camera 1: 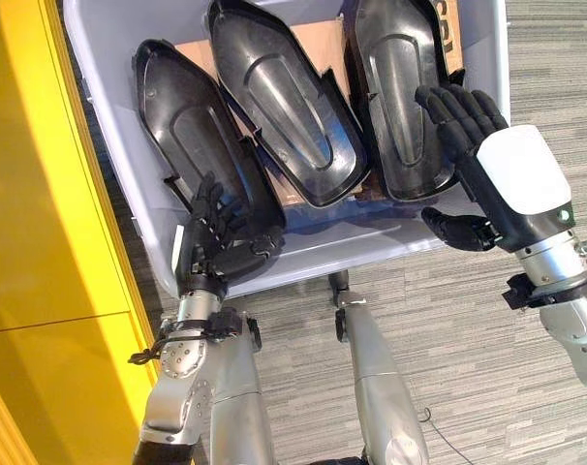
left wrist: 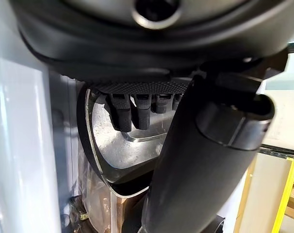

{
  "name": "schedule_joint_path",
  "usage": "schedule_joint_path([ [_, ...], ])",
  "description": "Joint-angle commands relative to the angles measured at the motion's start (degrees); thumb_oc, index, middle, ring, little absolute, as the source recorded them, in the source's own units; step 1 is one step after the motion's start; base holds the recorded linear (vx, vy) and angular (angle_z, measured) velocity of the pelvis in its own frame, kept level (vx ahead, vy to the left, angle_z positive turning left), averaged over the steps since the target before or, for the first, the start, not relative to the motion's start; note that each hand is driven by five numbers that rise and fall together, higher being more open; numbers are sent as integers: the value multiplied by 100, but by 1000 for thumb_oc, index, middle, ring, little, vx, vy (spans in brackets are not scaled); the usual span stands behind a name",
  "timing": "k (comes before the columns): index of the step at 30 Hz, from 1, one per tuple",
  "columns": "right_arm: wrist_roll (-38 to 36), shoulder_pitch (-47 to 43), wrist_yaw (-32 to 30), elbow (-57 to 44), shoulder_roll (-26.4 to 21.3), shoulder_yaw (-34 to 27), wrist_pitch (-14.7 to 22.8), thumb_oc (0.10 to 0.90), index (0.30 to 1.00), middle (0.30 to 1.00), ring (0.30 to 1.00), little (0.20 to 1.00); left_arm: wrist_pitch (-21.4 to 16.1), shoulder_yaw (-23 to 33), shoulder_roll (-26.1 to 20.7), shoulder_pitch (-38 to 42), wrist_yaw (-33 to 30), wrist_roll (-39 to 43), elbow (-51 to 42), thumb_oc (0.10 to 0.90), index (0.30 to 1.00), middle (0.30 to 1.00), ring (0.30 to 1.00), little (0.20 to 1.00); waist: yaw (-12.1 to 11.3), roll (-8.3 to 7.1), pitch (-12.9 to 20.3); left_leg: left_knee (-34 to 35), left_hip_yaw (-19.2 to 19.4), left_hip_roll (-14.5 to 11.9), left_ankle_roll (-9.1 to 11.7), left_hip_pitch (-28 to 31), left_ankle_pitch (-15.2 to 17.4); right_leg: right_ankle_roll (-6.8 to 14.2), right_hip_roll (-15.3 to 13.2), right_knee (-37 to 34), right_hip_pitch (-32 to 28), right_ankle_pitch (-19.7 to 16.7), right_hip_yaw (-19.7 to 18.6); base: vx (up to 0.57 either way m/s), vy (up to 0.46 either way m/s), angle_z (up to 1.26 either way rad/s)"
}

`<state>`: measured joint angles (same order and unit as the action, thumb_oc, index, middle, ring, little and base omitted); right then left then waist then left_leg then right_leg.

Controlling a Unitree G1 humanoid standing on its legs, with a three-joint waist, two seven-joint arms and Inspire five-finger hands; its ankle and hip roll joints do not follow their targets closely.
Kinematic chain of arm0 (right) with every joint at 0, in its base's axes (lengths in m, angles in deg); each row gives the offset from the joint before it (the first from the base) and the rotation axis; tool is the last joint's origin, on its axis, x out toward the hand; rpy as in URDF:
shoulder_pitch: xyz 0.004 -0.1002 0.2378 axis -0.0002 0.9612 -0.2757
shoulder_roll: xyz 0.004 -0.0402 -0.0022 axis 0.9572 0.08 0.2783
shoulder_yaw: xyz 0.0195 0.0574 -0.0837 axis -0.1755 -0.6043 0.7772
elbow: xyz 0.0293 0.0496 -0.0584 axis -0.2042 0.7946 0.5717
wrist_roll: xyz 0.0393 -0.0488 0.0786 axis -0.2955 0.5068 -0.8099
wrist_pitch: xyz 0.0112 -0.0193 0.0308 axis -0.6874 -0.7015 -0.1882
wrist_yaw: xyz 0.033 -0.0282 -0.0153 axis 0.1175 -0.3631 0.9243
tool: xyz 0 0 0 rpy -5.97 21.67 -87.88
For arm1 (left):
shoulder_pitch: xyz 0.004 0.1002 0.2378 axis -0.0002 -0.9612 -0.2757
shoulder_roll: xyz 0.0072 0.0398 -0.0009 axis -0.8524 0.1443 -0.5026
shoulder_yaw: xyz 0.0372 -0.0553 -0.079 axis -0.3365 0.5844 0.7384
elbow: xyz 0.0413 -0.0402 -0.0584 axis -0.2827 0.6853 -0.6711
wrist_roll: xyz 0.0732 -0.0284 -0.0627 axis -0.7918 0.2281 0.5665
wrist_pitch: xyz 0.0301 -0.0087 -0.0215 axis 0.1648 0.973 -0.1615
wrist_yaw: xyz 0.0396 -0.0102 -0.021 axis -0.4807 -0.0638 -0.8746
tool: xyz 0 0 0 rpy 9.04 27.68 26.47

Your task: Move parts from the plastic box to the shelf.

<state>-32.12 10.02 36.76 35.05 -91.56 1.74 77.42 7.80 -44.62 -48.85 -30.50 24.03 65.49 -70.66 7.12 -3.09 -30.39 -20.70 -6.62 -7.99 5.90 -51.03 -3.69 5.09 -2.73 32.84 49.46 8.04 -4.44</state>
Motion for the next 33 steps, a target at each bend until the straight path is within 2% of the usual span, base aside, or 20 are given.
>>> schedule_joint_path([
  [1,-135,-393,-208,-648,-122,-432,209,900,1000,1000,1000,1000,-173,49,80,-399,-9,58,-359,900,1000,1000,1000,1000,20,75,59,-395,-425,-715,517,779,233,405,-316,199,-103,-1333,-308,0,0,0],
  [33,-74,-889,-268,10,-199,-52,83,900,1000,1000,1000,1000,-240,108,66,-336,-94,59,-404,900,1000,1000,1000,1000,-85,171,59,-560,-525,-629,563,324,174,423,-379,322,267,-1375,-291,0,0,0],
])
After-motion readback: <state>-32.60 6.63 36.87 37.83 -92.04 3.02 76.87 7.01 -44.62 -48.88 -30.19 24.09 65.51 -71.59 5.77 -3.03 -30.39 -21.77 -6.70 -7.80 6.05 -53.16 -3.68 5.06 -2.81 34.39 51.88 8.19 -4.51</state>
